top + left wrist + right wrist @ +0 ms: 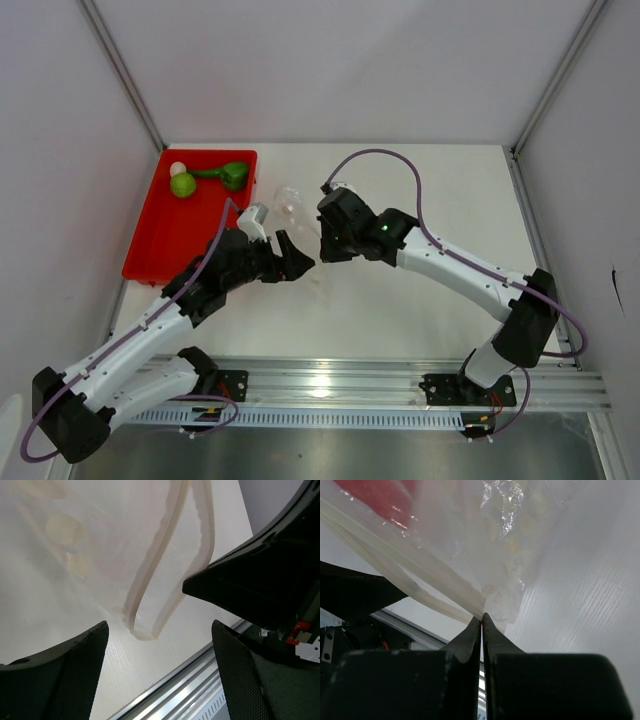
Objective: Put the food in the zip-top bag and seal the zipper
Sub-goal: Open the zipper of the food storage bag.
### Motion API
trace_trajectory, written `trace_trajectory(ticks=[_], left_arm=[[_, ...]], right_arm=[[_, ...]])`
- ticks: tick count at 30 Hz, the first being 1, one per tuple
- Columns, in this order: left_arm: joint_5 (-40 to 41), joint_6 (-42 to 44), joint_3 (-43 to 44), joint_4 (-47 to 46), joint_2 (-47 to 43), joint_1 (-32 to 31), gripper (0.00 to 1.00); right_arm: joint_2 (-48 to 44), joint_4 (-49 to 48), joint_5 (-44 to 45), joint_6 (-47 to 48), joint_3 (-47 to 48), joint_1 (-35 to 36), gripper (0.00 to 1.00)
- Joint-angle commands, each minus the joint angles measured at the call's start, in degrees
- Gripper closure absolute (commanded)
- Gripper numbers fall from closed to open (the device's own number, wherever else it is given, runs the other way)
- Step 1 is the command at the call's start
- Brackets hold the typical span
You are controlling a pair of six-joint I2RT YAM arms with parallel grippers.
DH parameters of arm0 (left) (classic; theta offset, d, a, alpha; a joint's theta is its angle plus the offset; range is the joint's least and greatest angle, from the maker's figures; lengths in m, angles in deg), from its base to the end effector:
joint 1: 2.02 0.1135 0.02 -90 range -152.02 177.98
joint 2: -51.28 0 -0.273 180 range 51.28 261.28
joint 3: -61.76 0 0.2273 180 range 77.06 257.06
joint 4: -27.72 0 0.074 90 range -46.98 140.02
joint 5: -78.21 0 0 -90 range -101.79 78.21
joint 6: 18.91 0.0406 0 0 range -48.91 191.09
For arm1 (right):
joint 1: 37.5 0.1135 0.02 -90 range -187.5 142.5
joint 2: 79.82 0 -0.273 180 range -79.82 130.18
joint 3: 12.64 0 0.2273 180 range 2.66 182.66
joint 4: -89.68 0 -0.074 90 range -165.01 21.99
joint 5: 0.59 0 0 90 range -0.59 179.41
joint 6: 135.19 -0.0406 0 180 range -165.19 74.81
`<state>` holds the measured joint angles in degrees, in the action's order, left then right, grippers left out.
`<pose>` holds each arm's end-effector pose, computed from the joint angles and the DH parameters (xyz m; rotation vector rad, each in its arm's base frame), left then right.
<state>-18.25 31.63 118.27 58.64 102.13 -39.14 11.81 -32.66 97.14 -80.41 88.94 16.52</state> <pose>0.1386 -0.1106 0.2988 0.0329 2.1443 -0.9367 0.1974 0.2626 0.3412 -0.3397 2.4471 0.5522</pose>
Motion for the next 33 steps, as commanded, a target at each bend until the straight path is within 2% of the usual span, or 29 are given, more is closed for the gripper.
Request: trace_trajectory(ticks=[1,6,9,11,13,17,18,20,23,26,27,33], left_arm=[[2.77,1.05,-0.61,0.20,-0.67,-0.49,0.18],[3.38,3.33,0.01,-1.03,1.52,-0.49,0.31],[4.52,5.01,1.41,-0.85,3.11,-0.41,0.36],[5.48,5.88,2.55,-0.85,4.60,-0.41,0.36],[5.76,6.33,3.43,-1.03,5.66,-0.41,0.42],[4.18,7.73,5.02,-2.43,6.36,-0.41,0.66],[3.48,8.00,5.28,-2.26,6.54,-0.41,0.81],[2.77,8.26,6.60,-1.38,6.89,-0.49,0.99],[0.93,7.48,6.60,-1.64,6.20,-0.49,0.99],[0.39,6.07,5.90,-1.73,4.53,-1.02,0.99],[0.92,5.80,5.81,-1.64,4.09,-1.89,0.99],[5.66,4.13,5.81,-1.46,2.24,-6.28,1.00]], right_arm=[[-3.48,-0.86,1.15,-1.51,2.23,0.82,1.00],[-5.58,-0.86,0.62,-1.69,2.14,1.61,1.00],[-6.90,-0.42,0.62,-1.60,1.61,1.97,1.00],[-7.70,-0.16,0.62,-1.69,1.26,2.23,1.00],[-9.18,-0.16,0.45,-1.69,0.21,2.32,1.00],[-10.51,0.01,0.80,-1.08,-1.73,2.32,1.00],[-10.69,0.10,0.97,-0.90,-2.34,2.32,1.00],[-10.86,0.28,1.67,-0.55,-2.96,2.32,1.00],[-10.87,0.54,3.16,-0.37,-3.66,2.32,1.00],[-10.69,0.98,4.75,-0.55,-3.75,2.32,0.80],[-10.60,0.90,5.45,-0.64,-3.75,2.32,0.69],[-8.14,0.54,8.62,-3.10,-2.00,2.41,0.48]])
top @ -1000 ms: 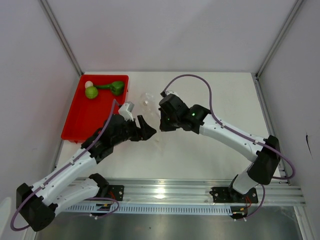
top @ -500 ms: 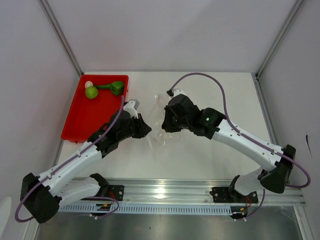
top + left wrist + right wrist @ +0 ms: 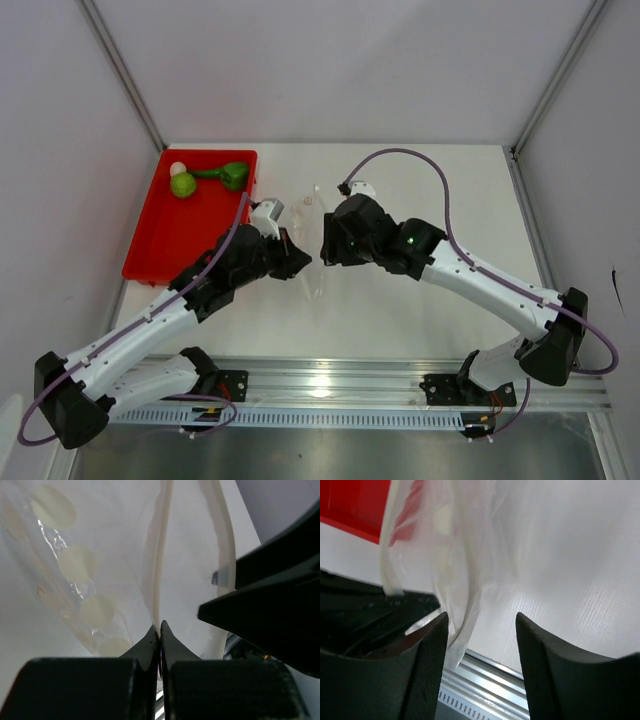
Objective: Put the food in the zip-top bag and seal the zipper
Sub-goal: Open the zipper of the food storage bag.
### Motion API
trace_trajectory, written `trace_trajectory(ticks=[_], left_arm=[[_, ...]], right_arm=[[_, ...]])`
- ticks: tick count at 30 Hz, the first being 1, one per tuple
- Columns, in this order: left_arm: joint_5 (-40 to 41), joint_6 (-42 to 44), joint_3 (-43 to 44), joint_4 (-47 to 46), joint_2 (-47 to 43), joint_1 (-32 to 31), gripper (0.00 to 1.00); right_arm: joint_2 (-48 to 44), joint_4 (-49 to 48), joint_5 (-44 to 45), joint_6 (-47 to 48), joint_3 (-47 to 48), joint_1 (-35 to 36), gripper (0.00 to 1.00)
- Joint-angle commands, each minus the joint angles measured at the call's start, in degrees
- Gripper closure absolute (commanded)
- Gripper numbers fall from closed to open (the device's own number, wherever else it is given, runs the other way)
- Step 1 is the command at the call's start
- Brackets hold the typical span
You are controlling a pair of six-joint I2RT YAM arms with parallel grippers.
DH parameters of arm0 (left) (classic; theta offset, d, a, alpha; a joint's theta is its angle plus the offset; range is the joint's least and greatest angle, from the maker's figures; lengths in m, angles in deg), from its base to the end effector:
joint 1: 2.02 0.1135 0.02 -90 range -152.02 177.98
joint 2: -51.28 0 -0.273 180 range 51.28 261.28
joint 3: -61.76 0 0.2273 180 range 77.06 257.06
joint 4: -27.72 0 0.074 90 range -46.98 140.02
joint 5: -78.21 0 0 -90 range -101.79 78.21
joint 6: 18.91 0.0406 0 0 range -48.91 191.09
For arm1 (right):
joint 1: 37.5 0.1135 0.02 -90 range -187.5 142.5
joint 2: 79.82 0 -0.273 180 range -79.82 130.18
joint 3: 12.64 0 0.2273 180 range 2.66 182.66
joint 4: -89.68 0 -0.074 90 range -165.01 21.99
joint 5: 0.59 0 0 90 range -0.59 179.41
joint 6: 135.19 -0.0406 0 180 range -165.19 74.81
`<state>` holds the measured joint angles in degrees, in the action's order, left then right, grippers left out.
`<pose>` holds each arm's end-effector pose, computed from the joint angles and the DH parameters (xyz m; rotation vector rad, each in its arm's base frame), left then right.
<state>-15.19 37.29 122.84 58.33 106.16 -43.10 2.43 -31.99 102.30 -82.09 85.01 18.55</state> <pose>0.1441 -0.1288 0.3140 0.1743 2.1044 -0.8767 0.1669 0.2318 0.3670 -0.2783 2.3486 0.5622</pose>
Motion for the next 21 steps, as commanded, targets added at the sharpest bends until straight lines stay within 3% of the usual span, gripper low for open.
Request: trace_trajectory(ticks=[1,4,6,7,16,17,20,21], left_arm=[[3.04,-1.70,1.24,-1.25,-1.87,-2.77,1.00],[3.14,-1.88,1.68,-1.42,-1.87,-4.01,0.99],[3.05,-1.88,1.86,-1.16,-1.70,-4.27,1.00],[4.00,-1.88,1.68,-1.16,-1.79,-4.36,0.99],[4.98,-1.44,1.68,-0.46,-2.84,-4.36,1.00],[4.89,-1.44,1.68,-0.46,-2.93,-4.45,0.99],[4.81,-1.35,2.03,-0.28,-2.75,-4.36,0.99],[4.89,-1.27,2.12,-0.11,-2.67,-4.45,0.99]], right_arm=[[1.59,0.04,3.99,-1.85,2.03,0.37,0.39],[2.73,-1.18,3.82,-2.29,1.86,0.46,0.27],[2.91,-2.32,3.29,-2.73,0.72,0.37,0.03],[2.65,-4.07,2.24,-2.65,0.10,0.46,0.01],[-5.26,-16.82,-1.89,-2.03,-11.31,-1.64,0.04],[-5.53,-17.09,-1.99,-2.47,-11.85,-2.26,0.33],[-5.79,-16.40,-0.32,-3.26,-12.47,-2.44,0.94],[-5.79,-15.70,0.73,-3.00,-12.39,-2.44,1.00]])
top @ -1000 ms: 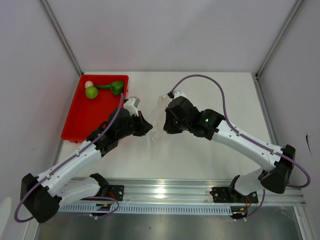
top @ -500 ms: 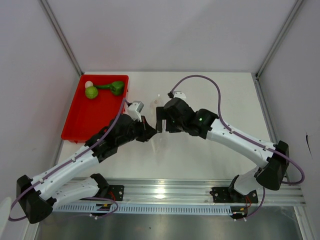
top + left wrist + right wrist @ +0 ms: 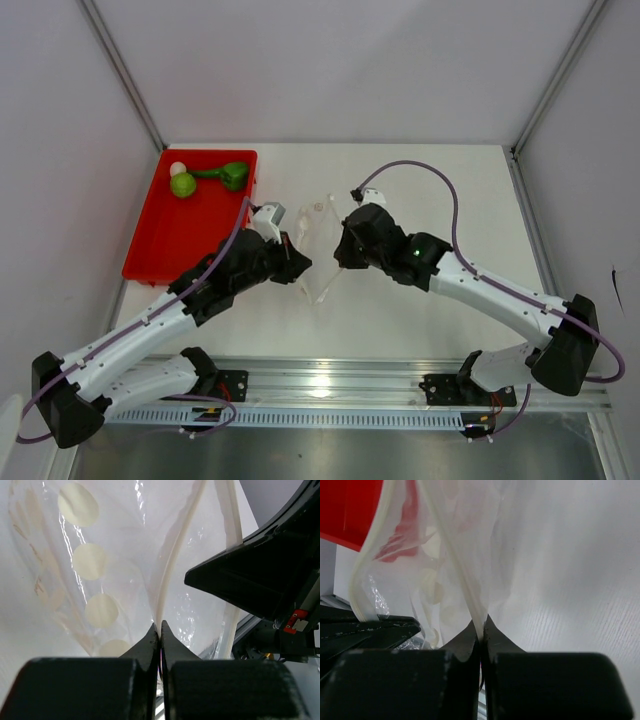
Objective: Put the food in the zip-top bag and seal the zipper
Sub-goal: Open the zipper of the food storage bag.
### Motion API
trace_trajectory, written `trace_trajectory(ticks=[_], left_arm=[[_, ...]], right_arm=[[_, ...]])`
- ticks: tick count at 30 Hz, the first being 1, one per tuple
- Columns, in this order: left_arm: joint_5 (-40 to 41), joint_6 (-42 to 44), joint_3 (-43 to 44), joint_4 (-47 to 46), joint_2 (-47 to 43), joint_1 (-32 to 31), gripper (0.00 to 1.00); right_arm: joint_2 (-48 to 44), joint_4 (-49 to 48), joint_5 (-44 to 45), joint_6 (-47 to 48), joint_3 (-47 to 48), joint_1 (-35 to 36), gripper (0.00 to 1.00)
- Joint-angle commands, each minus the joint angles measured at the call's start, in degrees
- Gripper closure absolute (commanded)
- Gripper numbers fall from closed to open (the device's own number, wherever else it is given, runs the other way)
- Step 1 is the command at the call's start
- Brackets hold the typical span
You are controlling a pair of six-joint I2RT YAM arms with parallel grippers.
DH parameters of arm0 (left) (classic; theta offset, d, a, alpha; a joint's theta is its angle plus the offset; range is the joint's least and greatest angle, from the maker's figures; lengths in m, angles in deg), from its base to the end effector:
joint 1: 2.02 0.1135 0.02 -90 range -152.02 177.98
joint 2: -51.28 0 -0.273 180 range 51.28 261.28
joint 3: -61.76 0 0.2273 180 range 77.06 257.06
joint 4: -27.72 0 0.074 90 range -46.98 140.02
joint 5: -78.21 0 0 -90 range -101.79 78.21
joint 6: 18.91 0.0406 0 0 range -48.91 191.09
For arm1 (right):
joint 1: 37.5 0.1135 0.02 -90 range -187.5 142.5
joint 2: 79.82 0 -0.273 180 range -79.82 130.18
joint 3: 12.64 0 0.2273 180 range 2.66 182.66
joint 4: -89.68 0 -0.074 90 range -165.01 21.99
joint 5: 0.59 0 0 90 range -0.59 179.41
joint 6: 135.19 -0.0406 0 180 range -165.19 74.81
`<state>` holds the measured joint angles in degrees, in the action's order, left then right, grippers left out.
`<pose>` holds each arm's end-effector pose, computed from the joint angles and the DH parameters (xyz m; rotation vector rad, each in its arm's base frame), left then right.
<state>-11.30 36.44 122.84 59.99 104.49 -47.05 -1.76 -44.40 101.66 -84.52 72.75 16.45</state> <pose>0.1317 -0.1314 0.3159 0.1850 2.1004 -0.8636 0.1705 0.2195 0.3387 -0.1750 2.2994 0.6363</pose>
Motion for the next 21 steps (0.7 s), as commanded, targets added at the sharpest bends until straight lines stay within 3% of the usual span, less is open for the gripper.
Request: trace_trajectory(ticks=[1,8,14,21], left_arm=[[1.52,-0.07,2.30,-1.51,-1.18,-0.40,0.99],[-0.05,1.25,1.77,-0.71,-2.76,1.97,0.99],[-8.99,1.34,1.86,-2.38,-2.68,4.08,0.99],[-25.32,-2.25,1.51,-12.03,2.50,4.08,0.99]], right_arm=[[-1.68,-1.88,2.07,0.21,0.05,-0.34,1.00],[-6.95,6.82,12.00,-0.30,-0.65,-2.36,1.00],[-13.63,6.39,5.24,2.76,-5.31,-10.27,1.00],[-12.15,6.66,4.97,5.58,-4.52,-9.57,1.00]])
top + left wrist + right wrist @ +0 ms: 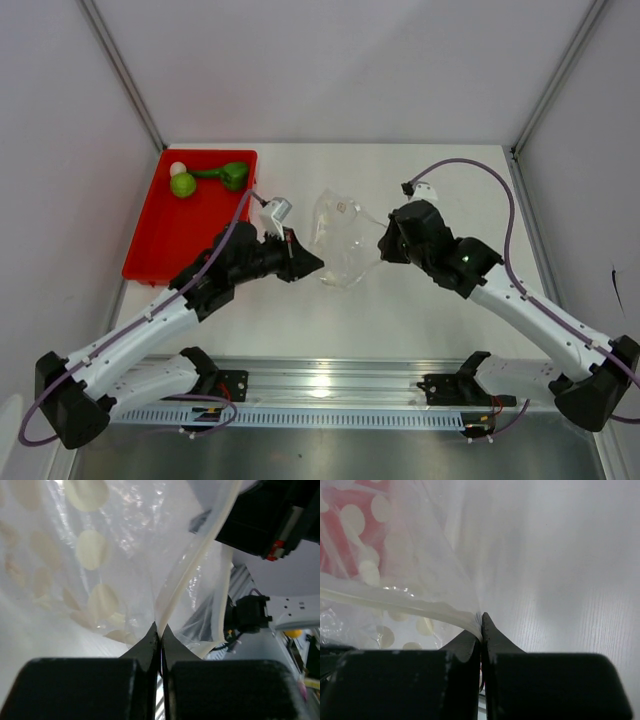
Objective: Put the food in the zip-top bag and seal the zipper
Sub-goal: Open the zipper of the food storage bag.
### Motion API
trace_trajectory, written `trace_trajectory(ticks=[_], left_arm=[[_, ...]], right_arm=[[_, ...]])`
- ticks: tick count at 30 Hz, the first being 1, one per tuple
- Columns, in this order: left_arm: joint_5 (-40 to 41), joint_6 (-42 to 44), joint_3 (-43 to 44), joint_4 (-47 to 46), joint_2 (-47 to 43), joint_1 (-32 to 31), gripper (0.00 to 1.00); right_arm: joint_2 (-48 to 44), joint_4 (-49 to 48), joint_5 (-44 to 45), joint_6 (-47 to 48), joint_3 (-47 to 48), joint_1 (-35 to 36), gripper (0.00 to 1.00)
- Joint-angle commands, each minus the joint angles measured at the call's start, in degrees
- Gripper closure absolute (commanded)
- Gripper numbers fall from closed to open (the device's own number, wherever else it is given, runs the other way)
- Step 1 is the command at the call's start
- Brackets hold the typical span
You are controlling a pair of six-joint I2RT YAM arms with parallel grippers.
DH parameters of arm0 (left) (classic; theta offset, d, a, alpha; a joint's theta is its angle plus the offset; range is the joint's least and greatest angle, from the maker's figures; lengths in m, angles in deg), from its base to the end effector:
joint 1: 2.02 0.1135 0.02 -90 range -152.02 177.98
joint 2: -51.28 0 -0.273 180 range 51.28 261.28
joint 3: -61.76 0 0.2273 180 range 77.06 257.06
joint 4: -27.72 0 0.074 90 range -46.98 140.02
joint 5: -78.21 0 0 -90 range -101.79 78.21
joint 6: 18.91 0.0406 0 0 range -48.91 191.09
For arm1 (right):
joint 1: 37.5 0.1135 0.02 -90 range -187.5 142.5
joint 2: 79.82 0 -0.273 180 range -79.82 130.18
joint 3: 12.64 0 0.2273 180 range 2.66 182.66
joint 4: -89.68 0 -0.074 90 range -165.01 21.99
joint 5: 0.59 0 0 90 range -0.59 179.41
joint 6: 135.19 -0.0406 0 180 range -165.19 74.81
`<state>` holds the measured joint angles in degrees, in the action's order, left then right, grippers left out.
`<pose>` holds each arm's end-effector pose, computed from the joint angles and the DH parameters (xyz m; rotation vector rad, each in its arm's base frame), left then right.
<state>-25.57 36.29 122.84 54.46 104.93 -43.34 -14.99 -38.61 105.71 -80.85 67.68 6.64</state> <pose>0.1368 -0.1331 0.3253 0.2929 2.0430 -1.0947 0.1616 0.1409 0.3545 -0.0033 2.2141 0.4757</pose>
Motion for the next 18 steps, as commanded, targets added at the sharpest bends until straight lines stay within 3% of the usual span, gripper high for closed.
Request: trace_trajectory(ticks=[1,5,7,13,18], left_arm=[[-13.01,-2.63,1.59,-8.00,3.12,0.36,1.00],[-21.54,-5.09,4.22,-15.91,8.57,-0.51,0.99],[-22.60,-5.36,6.32,-15.75,11.56,-0.86,0.99],[-13.56,-2.90,7.83,-8.82,10.78,-0.95,0.99],[-6.62,-2.28,6.87,-5.03,9.55,-0.78,0.99]], right_arm=[[1.95,0.78,1.02,2.43,0.81,0.68,1.00],[5.81,2.26,3.73,2.97,3.88,3.67,1.00],[7.57,5.95,9.35,2.88,5.90,6.04,1.00],[8.64,16.50,20.69,0.33,11.54,6.40,1.00],[5.22,19.67,21.94,1.46,11.98,3.32,1.00]])
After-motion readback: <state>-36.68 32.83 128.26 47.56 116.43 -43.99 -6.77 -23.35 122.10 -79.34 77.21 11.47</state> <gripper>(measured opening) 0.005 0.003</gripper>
